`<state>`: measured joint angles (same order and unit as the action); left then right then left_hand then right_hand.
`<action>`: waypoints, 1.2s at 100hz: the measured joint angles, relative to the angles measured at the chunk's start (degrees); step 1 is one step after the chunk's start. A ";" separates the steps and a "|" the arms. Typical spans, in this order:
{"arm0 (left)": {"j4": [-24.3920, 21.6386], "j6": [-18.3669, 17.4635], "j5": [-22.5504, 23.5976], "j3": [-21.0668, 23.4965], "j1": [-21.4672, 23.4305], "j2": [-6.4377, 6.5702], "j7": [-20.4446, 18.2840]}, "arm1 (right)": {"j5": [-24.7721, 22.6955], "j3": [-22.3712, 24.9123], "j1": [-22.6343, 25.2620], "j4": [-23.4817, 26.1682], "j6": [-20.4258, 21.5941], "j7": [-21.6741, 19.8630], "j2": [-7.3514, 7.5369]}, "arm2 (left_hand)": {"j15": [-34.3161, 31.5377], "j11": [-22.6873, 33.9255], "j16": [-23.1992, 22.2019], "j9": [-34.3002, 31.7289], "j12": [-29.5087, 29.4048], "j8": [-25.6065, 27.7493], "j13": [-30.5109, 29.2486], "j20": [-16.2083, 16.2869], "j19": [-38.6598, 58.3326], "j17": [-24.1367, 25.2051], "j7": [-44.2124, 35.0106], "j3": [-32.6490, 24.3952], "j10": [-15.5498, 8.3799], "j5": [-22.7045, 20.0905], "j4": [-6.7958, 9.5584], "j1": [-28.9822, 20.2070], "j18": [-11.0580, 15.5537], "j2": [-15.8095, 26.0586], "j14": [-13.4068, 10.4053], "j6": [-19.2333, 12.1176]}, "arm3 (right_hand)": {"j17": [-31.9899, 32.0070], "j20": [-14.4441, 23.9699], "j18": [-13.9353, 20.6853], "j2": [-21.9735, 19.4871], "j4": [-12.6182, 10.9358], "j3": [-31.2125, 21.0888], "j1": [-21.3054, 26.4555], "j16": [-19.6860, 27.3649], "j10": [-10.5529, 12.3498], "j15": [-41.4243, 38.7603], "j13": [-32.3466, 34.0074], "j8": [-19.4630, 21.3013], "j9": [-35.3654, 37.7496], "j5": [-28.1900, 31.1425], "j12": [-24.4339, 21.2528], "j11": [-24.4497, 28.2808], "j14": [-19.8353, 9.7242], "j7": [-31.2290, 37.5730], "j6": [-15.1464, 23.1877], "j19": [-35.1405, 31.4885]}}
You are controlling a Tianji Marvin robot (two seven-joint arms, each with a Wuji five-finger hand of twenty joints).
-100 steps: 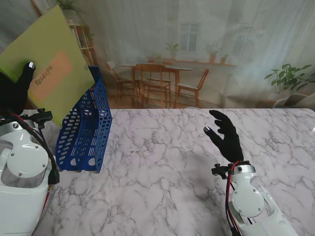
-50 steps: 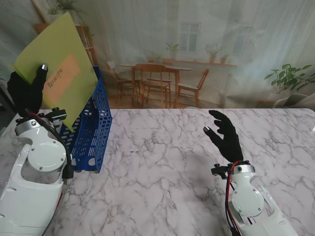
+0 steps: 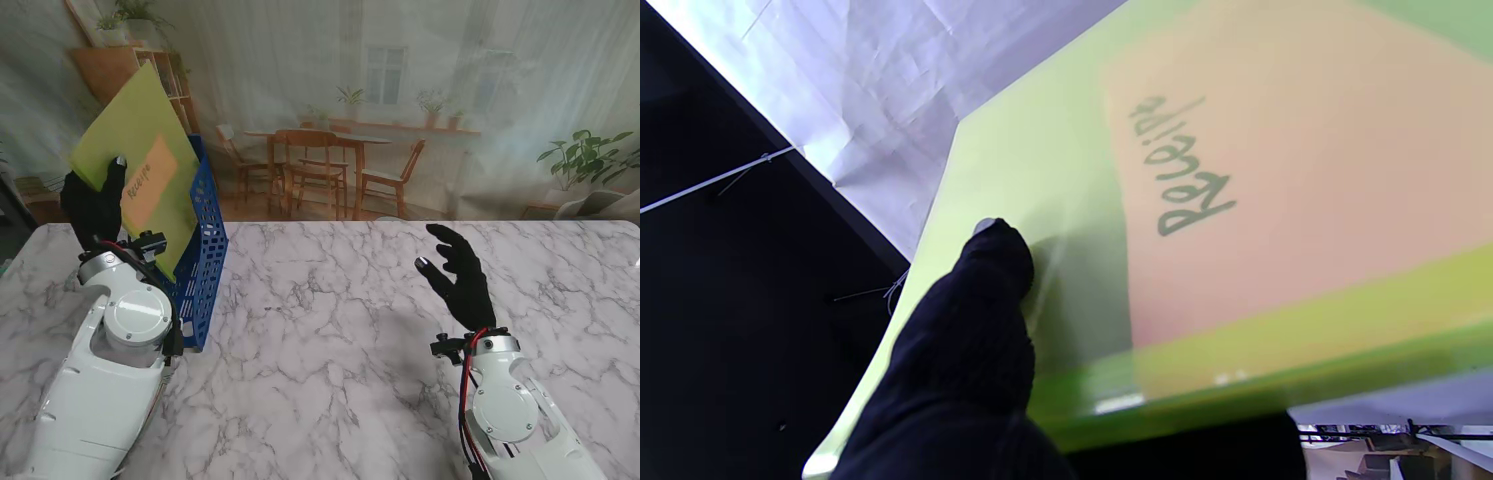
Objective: Open the sliding file folder, put the receipt in and insert it into the document holder
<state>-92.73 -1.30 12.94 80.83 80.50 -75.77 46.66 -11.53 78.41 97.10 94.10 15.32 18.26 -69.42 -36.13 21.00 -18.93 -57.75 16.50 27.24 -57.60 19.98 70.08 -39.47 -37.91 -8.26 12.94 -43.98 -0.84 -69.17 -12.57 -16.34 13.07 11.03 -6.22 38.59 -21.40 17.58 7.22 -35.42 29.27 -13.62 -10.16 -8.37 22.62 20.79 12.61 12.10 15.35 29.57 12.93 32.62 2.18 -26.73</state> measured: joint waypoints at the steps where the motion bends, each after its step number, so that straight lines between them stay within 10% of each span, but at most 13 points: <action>1: 0.19 0.00 0.00 -0.07 -0.04 -0.03 0.05 | 0.00 0.00 0.00 0.00 0.00 0.00 0.00 | 0.00 0.00 0.00 0.00 0.00 0.00 0.00 0.00 0.00 0.00 0.00 0.00 0.00 0.03 0.00 0.00 0.00 0.00 0.00 0.00 | -0.02 0.01 0.00 0.00 0.00 0.00 0.00 0.00 0.00 0.00 0.00 0.00 0.00 0.00 0.00 0.00 0.00 0.00 0.00 0.01; 51: 8.49 0.19 1.29 -2.22 -1.26 -0.28 0.13 | -1.59 0.08 -0.01 -0.53 0.85 0.92 -0.01 | 0.00 -0.21 -0.03 2.04 -0.03 -0.78 2.15 0.07 -0.15 2.01 0.04 0.87 -0.28 0.92 0.02 -0.12 0.00 0.97 0.30 0.00 | -0.03 0.70 0.00 0.00 0.00 0.47 0.29 0.00 0.00 0.00 0.00 0.00 -0.05 0.00 0.00 0.00 -0.09 0.00 -0.03 0.56; 90: 8.97 -1.24 1.69 -2.75 -0.33 -0.15 -1.24 | -1.62 0.19 0.02 -0.56 0.80 1.14 -0.03 | 6.20 -4.36 -1.70 26.68 -0.84 -3.36 27.33 4.17 -13.85 24.08 18.91 4.40 1.29 15.20 0.91 8.53 -0.05 4.73 4.19 3.33 | 0.13 1.30 0.01 0.00 0.00 0.47 0.58 0.00 0.00 0.00 0.00 0.00 -0.11 -0.85 0.00 0.00 -0.22 -0.06 -0.08 0.85; 120: 4.82 -1.63 3.66 -1.01 0.18 0.56 -4.85 | -1.62 0.26 0.03 -0.56 0.83 1.23 -0.03 | 6.51 -4.33 -2.33 27.94 -0.85 -3.53 29.19 4.78 -14.64 26.36 19.46 4.40 1.29 15.35 0.91 8.79 0.02 4.74 4.30 3.41 | 0.15 1.40 0.02 0.00 0.00 0.47 0.58 0.00 0.00 0.00 -0.67 0.00 -0.12 -1.26 0.00 0.05 -0.35 -0.11 -0.11 1.10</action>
<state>-87.91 -2.93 16.60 79.82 80.68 -75.21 41.81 -13.15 78.67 97.13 93.55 16.15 19.49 -69.45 -29.62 16.67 -21.26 -29.81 15.65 23.71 -28.41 24.76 55.44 -13.11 -18.45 -3.87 14.23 -28.63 0.07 -60.38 -12.55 -11.60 17.37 14.44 -6.08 40.00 -21.38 17.58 7.22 -34.95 29.85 -13.62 -10.17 -8.37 21.96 20.79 12.49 10.85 15.35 29.62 12.57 32.51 2.07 -25.62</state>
